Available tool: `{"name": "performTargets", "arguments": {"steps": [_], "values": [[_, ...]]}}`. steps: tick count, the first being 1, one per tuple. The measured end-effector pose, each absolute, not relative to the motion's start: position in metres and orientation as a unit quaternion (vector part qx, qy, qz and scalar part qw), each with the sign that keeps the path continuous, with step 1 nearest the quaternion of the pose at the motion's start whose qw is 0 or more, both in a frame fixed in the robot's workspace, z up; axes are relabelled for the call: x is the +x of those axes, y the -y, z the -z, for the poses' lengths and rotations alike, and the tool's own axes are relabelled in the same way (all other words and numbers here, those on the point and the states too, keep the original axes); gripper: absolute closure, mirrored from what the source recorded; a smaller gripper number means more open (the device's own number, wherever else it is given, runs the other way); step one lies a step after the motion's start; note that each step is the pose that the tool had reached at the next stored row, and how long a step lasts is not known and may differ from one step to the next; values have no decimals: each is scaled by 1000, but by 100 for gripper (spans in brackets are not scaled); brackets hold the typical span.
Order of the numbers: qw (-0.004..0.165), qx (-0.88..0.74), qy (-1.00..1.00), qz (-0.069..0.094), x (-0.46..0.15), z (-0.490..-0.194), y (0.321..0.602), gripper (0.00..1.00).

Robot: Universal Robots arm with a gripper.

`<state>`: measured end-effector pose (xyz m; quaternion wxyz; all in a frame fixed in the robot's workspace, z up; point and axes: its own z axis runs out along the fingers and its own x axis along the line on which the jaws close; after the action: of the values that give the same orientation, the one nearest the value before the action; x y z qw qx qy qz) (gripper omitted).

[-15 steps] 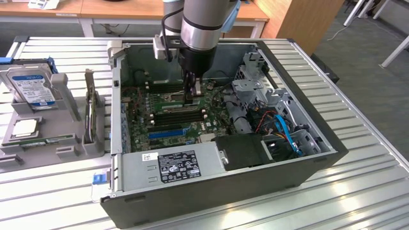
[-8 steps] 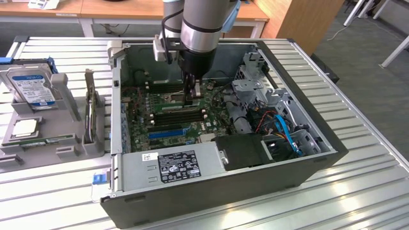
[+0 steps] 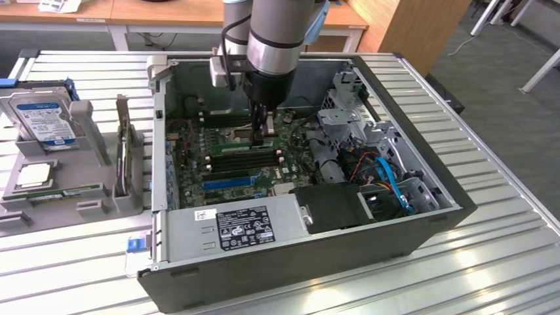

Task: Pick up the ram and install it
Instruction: 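Insert the ram into the slot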

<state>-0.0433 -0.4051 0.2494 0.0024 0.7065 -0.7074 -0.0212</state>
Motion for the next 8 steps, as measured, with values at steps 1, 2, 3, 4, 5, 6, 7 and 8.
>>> {"name": "performTargets", "arguments": {"steps": [1,2,3,4,5,6,7,8], "values": [[2,707,707,21,-43,-249,405,88],[2,707,707,21,-43,-248,405,88],[2,707,707,21,-43,-248,405,88],[2,707,707,21,-43,-247,405,88],[2,706,707,21,-43,-247,405,88],[2,707,707,21,-43,-247,405,88],[2,707,707,21,-43,-246,405,88],[2,707,707,21,-43,-246,405,88]]}}
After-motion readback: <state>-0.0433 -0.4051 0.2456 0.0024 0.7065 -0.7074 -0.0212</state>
